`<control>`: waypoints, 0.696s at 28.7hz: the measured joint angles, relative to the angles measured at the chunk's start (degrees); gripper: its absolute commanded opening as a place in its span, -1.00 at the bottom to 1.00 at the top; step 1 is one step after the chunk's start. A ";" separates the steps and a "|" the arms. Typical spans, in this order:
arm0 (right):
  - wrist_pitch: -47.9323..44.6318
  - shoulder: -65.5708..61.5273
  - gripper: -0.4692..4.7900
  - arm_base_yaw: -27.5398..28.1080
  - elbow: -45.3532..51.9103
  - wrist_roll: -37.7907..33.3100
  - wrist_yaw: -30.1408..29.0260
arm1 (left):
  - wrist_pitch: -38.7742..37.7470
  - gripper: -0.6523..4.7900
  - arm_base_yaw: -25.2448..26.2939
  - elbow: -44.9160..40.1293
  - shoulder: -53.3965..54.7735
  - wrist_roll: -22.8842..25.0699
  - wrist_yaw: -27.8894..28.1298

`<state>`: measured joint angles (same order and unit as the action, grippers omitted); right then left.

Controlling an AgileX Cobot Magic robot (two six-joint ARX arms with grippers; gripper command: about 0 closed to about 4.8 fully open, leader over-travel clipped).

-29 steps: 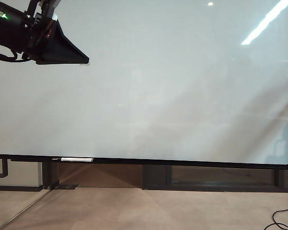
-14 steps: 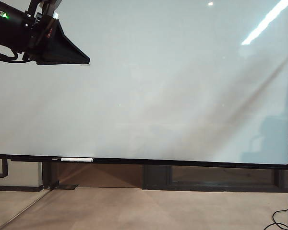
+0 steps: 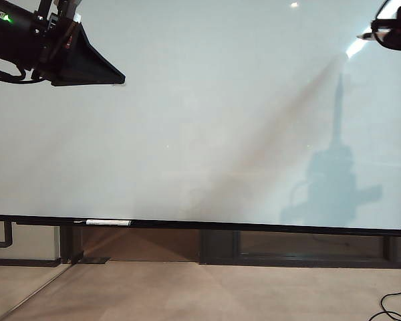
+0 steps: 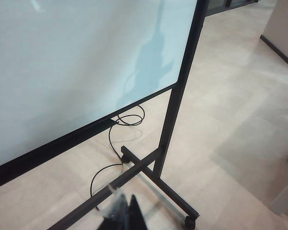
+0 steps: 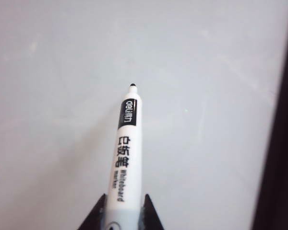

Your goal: Reach to the right to find the marker pen, pick it up, and write the number 10 on the whiteboard.

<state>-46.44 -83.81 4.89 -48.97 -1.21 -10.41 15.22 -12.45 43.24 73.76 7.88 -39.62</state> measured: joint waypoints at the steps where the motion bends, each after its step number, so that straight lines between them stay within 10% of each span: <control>1: 0.11 -0.22 -0.84 -0.42 -0.74 0.04 -0.02 | 0.37 -0.78 0.02 0.00 0.00 -0.20 0.04; 20: 5.44 -4.52 -0.84 -7.85 -10.95 0.46 -1.14 | 2.23 -0.78 0.04 9.01 -0.11 0.28 -0.22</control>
<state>-40.99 -88.33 -2.96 -59.92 -0.75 -11.55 17.45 -12.40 52.25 73.65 8.16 -39.83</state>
